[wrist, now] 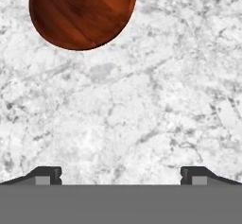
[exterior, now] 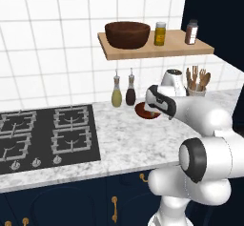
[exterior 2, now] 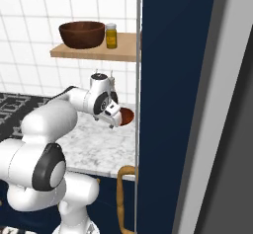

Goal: Pick up the bowls on the counter and stack them on top of one another in the open cabinet. Place the smaller bowl on top of the larger bowl.

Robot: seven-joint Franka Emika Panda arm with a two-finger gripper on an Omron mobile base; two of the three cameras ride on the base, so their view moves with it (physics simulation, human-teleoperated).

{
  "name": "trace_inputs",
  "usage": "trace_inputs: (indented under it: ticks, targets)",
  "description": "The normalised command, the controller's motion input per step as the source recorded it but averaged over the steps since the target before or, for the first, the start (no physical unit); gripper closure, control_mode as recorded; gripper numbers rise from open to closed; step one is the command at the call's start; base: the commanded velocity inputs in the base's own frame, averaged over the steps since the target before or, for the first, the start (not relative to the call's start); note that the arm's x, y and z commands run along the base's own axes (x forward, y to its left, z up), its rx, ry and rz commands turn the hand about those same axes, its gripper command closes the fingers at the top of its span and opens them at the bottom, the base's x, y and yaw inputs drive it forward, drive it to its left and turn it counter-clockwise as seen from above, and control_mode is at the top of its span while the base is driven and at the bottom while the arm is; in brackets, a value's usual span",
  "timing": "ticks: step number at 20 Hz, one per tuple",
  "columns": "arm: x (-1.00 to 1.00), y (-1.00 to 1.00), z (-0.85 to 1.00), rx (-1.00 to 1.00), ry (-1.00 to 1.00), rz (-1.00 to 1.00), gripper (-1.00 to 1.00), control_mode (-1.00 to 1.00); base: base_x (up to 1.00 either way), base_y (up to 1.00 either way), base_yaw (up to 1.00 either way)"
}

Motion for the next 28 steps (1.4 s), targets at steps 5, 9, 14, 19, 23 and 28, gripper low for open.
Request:
trace_inputs:
  ticks: [5, 9, 14, 19, 23, 28]
  targets:
    - [0.43, -0.36, -0.04, 0.04, -0.01, -0.05, -1.0, -1.0, 0.0, 0.0, 0.0]
    - [0.84, -0.18, -0.11, 0.08, 0.0, -0.08, -1.0, -1.0, 0.0, 0.0, 0.0]
    - [0.44, -0.06, -0.16, 0.01, 0.0, -0.03, -1.0, -1.0, 0.0, 0.0, 0.0]
    - [0.12, -0.13, -0.24, 0.0, 0.0, 0.0, -1.0, -1.0, 0.0, 0.0, 0.0]
    - [0.16, -0.04, -0.54, 0.0, 0.0, 0.0, -1.0, -1.0, 0.0, 0.0, 0.0]
    - [0.12, -0.07, -0.19, 0.0, 0.0, 0.0, -1.0, -1.0, 0.0, 0.0, 0.0]
